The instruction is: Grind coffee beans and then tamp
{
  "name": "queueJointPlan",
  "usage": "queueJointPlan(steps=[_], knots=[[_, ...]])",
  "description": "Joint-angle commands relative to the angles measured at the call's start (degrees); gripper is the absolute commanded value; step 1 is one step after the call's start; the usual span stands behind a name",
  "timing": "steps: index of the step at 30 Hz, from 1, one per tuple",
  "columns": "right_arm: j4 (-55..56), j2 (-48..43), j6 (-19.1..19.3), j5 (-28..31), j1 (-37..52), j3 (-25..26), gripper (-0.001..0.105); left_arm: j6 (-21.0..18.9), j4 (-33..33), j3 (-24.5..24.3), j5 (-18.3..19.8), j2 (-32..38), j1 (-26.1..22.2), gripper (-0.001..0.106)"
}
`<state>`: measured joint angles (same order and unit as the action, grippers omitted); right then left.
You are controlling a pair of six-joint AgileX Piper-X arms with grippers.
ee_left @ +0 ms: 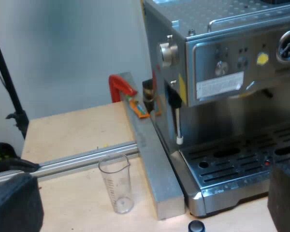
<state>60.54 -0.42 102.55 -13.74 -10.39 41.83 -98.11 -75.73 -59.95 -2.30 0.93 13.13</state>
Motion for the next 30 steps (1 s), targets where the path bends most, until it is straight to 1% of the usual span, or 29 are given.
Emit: queueJointPlan(steps=[1,5,6,10,13,19,23,28,30], knots=[[-1.7,-2.6,-0.9,-0.5,0.0,-0.6,0.076,-1.0,3.7,2.9,1.8,8.0,0.0,0.096],[-1.6,-2.6,-0.8,-0.5,0.0,-1.6,0.076,-1.0,4.4,4.7,1.8,8.0,0.0,0.096],[-1.6,-2.6,-0.8,-0.5,0.0,-2.0,0.076,-1.0,5.2,8.0,2.3,8.0,0.0,0.096],[-1.6,-2.6,-0.8,-0.5,0.0,-3.5,0.076,-1.0,7.3,12.9,2.3,8.0,0.0,0.096],[-1.6,-2.6,-0.8,-0.4,0.0,-5.5,0.076,-1.0,9.1,15.7,2.3,7.8,0.0,0.096],[-1.5,-2.6,-0.8,-0.4,0.0,-8.1,0.076,-1.0,15.2,20.1,2.3,7.8,0.0,0.096],[-1.2,-2.6,-0.8,-0.4,0.0,-9.2,0.076,-1.0,16.1,22.5,2.3,7.8,0.0,0.096],[-1.2,-2.6,-0.8,-0.4,0.0,-11.2,0.076,-1.0,16.1,25.8,5.7,7.8,0.0,0.096],[-1.2,-2.6,-0.8,-0.4,0.0,-11.5,0.076,-1.0,16.1,26.5,6.0,7.8,0.0,0.096]])
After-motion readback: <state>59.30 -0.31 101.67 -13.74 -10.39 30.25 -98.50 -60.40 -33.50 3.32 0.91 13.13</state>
